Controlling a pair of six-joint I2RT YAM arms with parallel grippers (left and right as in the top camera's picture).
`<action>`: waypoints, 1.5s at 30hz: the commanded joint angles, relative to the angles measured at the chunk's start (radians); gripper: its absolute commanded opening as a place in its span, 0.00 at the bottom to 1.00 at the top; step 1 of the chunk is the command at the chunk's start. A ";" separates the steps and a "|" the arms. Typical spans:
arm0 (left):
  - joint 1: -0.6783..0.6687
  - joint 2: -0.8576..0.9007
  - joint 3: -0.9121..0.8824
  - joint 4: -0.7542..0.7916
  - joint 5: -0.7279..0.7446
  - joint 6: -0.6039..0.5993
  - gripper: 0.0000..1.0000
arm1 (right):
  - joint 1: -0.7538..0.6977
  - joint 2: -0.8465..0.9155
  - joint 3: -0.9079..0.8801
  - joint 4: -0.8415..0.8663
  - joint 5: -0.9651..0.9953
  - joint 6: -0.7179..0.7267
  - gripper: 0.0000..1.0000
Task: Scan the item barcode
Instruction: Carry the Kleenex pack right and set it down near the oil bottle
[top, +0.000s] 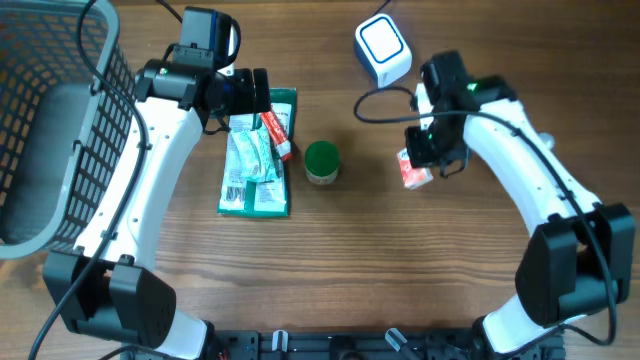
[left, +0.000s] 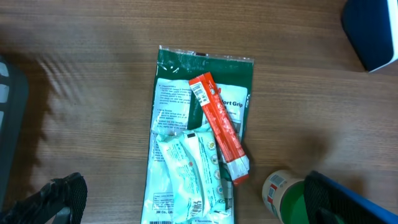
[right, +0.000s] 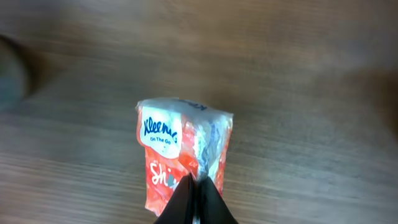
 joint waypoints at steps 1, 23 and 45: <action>0.004 0.009 0.003 0.002 -0.012 -0.009 1.00 | -0.009 0.008 -0.077 0.060 0.119 0.104 0.04; 0.004 0.009 0.003 0.002 -0.012 -0.009 1.00 | 0.026 -0.047 -0.043 0.163 -0.162 0.222 0.46; 0.004 0.009 0.003 0.002 -0.012 -0.009 1.00 | 0.086 -0.042 -0.392 0.461 0.137 0.407 0.32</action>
